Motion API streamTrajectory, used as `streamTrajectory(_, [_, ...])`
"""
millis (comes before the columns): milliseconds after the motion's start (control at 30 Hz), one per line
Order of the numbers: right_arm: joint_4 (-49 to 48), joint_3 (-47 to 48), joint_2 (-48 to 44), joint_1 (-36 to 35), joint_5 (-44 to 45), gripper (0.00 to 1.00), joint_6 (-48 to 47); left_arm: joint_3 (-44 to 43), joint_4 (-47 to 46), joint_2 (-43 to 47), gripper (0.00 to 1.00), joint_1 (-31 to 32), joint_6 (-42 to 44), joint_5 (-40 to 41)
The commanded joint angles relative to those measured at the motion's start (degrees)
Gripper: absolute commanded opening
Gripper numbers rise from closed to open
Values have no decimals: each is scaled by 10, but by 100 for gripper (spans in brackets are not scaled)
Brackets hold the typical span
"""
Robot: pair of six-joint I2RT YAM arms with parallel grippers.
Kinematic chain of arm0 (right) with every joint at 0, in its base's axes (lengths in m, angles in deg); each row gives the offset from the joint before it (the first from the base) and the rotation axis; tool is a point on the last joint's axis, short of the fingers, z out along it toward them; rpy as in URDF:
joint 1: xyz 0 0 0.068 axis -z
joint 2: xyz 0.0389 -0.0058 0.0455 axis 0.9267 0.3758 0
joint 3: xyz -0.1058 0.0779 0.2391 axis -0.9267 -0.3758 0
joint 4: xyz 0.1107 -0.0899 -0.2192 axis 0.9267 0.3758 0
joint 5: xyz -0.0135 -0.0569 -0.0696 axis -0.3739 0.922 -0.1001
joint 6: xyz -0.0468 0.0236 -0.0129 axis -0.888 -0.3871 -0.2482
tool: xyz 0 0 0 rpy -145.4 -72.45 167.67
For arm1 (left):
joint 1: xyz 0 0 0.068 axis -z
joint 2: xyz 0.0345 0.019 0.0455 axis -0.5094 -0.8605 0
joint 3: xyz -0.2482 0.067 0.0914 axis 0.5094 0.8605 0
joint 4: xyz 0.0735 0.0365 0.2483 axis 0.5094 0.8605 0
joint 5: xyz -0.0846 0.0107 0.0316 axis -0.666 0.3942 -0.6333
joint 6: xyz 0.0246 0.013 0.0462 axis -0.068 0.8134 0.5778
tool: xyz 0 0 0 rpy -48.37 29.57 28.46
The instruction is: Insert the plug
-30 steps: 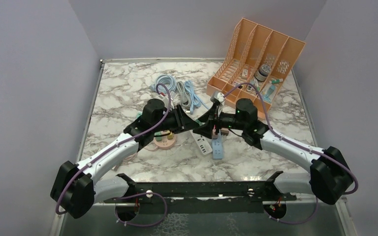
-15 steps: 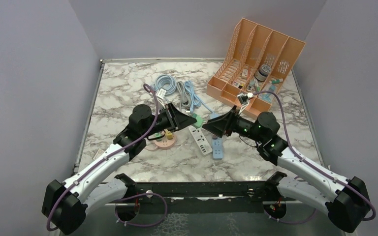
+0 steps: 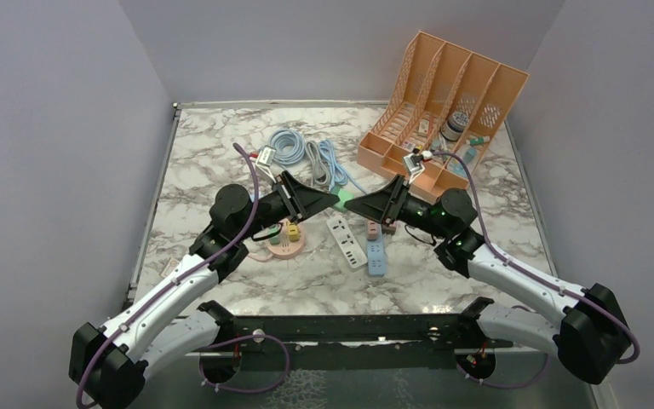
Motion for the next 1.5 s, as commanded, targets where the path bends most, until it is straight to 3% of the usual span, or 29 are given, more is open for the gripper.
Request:
streamTrajectory(0, [-62, 20, 18, -4, -19, 54, 56, -16, -41, 21, 5, -2, -31, -3])
streamTrajectory(267, [-126, 9, 46, -4, -35, 41, 103, -6, -44, 29, 5, -3, -40, 8])
streamTrajectory(600, [-169, 15, 77, -4, -64, 33, 130, 8, -60, 17, 8, -2, -36, 3])
streamTrajectory(867, [-238, 5, 86, -3, -68, 8, 129, 14, -60, -12, 22, -3, -26, -21])
streamTrajectory(967, [-230, -11, 63, -3, -51, 6, 124, 28, -59, -12, 39, -3, -17, -13])
streamTrajectory(1100, [-138, -22, 16, -4, -16, 6, 93, 40, -57, -10, 66, -3, 8, -5])
streamTrajectory(1167, [-69, -19, -7, -3, -6, 6, 63, 46, -57, -1, 74, -3, 28, 4])
streamTrajectory(1267, [57, -14, -38, -3, 4, 6, -4, 40, -29, 17, 77, -6, 88, 18])
streamTrajectory(1467, [367, 26, -81, -4, 82, 6, -175, -27, 166, 43, 78, -7, 236, 97])
